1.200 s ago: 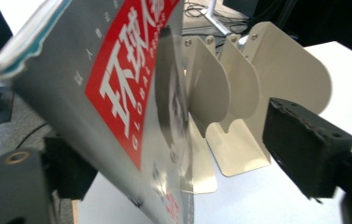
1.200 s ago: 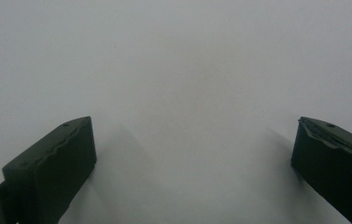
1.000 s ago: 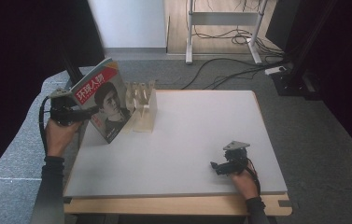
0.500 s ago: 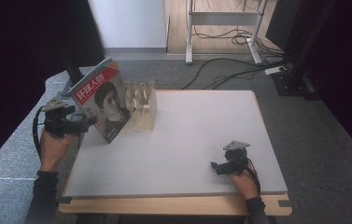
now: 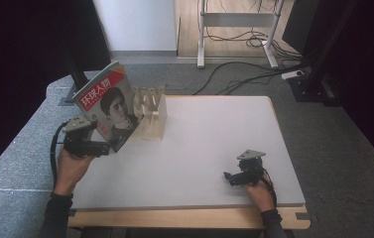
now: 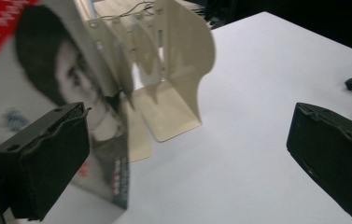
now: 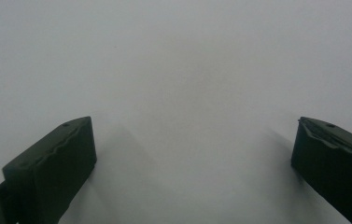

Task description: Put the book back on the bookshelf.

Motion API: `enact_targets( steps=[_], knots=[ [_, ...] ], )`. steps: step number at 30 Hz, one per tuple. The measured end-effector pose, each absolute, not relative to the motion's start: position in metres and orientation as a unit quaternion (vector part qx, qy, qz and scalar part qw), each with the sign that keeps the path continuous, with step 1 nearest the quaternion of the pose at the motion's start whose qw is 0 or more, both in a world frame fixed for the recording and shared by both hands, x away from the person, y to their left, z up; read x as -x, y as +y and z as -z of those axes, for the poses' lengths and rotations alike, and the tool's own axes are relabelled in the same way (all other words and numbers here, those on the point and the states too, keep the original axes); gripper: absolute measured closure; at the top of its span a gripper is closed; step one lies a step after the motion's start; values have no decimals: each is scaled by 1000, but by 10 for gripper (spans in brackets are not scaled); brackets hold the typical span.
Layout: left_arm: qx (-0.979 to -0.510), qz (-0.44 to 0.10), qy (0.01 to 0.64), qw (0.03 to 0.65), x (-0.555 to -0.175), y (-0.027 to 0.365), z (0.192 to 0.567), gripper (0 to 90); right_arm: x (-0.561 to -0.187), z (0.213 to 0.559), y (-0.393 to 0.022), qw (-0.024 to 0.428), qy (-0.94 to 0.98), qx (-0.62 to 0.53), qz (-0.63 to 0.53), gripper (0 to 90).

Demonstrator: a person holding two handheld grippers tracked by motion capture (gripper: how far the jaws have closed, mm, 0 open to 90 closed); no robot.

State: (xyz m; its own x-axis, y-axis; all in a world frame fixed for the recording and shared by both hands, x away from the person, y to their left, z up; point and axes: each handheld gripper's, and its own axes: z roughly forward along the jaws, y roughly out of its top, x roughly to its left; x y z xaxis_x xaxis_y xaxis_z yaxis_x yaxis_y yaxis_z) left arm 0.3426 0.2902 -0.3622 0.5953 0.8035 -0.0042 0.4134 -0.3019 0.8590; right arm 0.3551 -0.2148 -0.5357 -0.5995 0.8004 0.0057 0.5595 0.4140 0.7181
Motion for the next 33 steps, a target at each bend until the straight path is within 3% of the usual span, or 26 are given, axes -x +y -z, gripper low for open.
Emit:
enact_targets(
  steps=[16,33],
  knots=[
    [-794,-176,365,454,-346,251,415,0,-355,536,-215,171,823,-414,-350,0],
    [-815,-114,380,423,-345,224,504,0,-355,536,-215,172,823,-414,-350,0]
  ],
)
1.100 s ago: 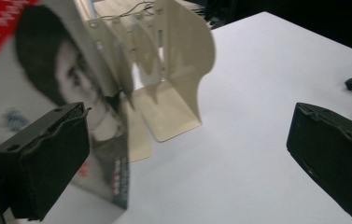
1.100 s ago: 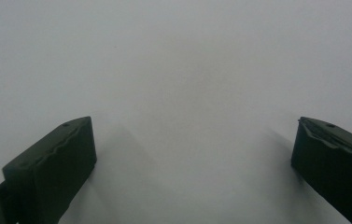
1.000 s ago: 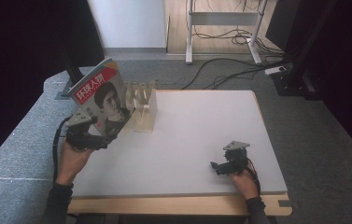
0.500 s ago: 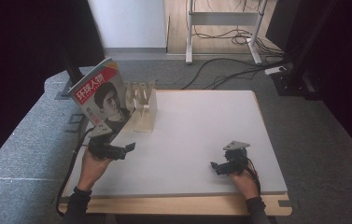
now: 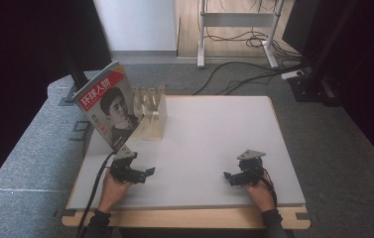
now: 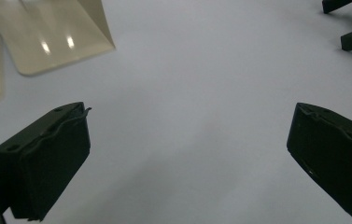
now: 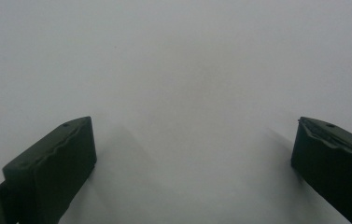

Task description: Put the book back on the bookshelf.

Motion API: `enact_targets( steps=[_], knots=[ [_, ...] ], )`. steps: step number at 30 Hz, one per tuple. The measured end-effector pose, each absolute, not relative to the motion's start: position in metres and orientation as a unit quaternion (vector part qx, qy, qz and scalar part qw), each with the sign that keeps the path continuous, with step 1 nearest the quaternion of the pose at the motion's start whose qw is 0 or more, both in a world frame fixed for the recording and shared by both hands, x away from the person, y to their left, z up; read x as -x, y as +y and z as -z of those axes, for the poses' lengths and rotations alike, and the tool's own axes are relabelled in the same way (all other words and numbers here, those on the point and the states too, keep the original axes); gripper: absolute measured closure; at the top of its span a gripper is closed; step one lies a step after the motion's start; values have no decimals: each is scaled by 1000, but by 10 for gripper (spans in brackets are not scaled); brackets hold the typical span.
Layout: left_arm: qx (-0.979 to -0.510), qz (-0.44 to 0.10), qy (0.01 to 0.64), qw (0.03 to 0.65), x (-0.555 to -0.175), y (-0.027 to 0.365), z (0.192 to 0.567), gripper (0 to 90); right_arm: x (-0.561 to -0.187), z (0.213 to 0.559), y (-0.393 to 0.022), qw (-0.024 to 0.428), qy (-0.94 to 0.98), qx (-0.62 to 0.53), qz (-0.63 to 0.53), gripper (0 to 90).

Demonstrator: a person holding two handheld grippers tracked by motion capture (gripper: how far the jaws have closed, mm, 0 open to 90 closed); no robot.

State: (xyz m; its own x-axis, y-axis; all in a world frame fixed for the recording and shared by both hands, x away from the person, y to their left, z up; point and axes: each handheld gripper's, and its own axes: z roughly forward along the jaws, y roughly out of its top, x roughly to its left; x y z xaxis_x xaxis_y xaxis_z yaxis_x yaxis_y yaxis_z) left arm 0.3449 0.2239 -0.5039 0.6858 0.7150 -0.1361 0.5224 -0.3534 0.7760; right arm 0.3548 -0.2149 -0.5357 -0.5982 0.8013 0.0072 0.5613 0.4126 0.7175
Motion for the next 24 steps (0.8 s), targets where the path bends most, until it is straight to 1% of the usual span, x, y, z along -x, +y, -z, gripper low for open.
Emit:
enact_targets(
  steps=[3,6,7,8,11,13,24],
  knots=[
    [-824,-123,381,401,-344,218,516,0,-355,536,-215,172,823,-414,-350,0],
    [-827,-111,384,396,-345,215,523,0,-355,536,-215,171,823,-414,-350,0],
    [-831,-110,387,383,-346,213,525,0,-355,536,-215,171,823,-414,-350,0],
    [-836,-122,385,371,-346,209,525,0,-355,536,-215,171,823,-414,-350,0],
    [-840,-127,388,358,-346,206,526,0,-355,536,-215,171,823,-414,-350,0],
    [-849,-135,391,329,-347,201,528,0,-355,536,-215,171,823,-415,-350,0],
    [-851,-141,388,324,-346,199,529,0,-354,536,-215,172,822,-415,-350,0]
  ],
)
